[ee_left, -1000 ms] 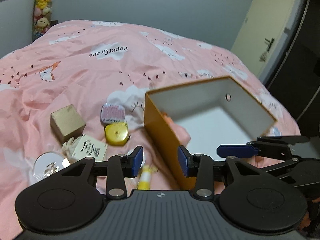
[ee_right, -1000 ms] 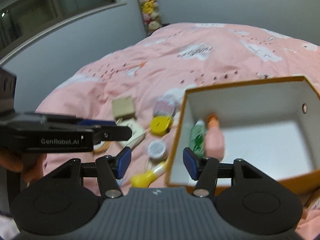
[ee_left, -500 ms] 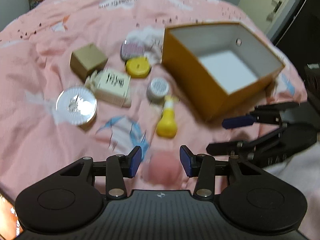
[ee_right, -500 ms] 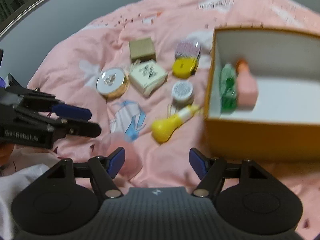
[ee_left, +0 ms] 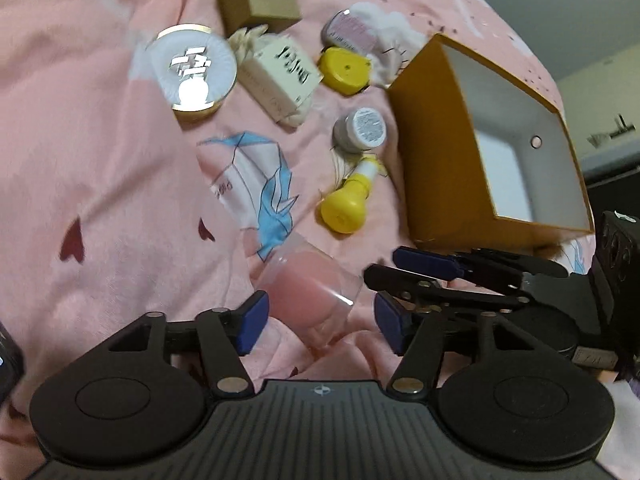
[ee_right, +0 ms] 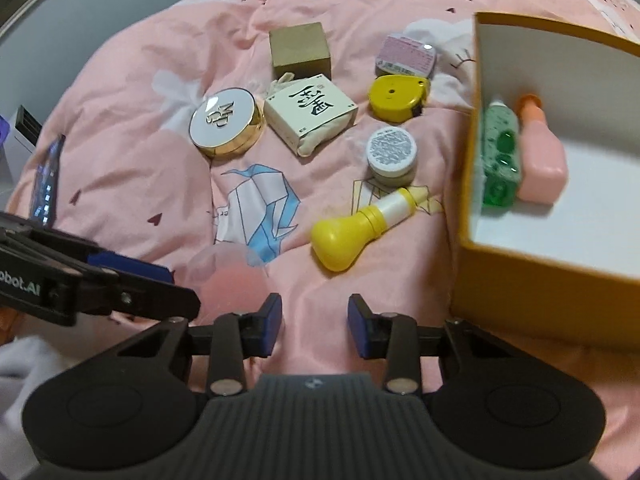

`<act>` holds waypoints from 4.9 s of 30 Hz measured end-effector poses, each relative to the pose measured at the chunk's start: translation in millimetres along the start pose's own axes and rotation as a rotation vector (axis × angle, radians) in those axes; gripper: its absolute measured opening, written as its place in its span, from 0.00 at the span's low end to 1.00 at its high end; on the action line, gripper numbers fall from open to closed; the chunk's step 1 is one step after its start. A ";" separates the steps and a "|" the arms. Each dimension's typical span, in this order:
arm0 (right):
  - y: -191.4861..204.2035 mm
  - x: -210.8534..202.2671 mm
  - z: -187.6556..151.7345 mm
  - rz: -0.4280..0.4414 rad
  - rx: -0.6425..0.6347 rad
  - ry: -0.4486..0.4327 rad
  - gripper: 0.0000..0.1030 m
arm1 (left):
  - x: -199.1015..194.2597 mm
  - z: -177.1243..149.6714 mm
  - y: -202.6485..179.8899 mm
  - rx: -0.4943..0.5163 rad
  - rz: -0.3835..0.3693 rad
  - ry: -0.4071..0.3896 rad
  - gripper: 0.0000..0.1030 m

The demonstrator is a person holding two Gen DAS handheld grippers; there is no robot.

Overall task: Organize rigid objects
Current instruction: 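Grasp the clear cup holding the pink sponge with the left gripper, then lift the clear sponge cup with the left gripper, then grasp the cream box with black characters with the right gripper while the left gripper holds the cup, then carry both items over the orange box while the left gripper lowers the cup inside and opens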

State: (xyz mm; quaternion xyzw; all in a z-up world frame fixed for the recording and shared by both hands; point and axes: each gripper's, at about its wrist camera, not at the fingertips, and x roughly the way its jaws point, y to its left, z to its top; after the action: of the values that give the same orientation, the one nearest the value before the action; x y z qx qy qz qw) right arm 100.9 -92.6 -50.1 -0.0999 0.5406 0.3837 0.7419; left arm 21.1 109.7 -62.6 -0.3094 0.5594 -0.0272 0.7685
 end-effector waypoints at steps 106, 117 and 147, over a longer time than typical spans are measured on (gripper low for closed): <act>34.5 76.5 134.6 -0.082 -0.357 -0.047 0.60 | -42.2 79.4 29.4 0.078 0.207 -0.464 0.68; 62.9 114.2 131.4 -0.203 -0.542 -0.005 0.64 | -31.6 89.1 38.0 0.059 0.216 -0.461 0.68; 20.7 -42.5 124.6 -0.073 -0.243 -0.281 0.25 | -58.7 72.0 -32.2 0.170 0.101 -0.521 0.68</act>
State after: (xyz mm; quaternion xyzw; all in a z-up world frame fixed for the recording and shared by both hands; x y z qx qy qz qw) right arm 172.2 -27.9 42.1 -0.1538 0.3773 0.4293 0.8060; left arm 72.2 138.4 16.3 -0.2120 0.3534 0.0451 0.9100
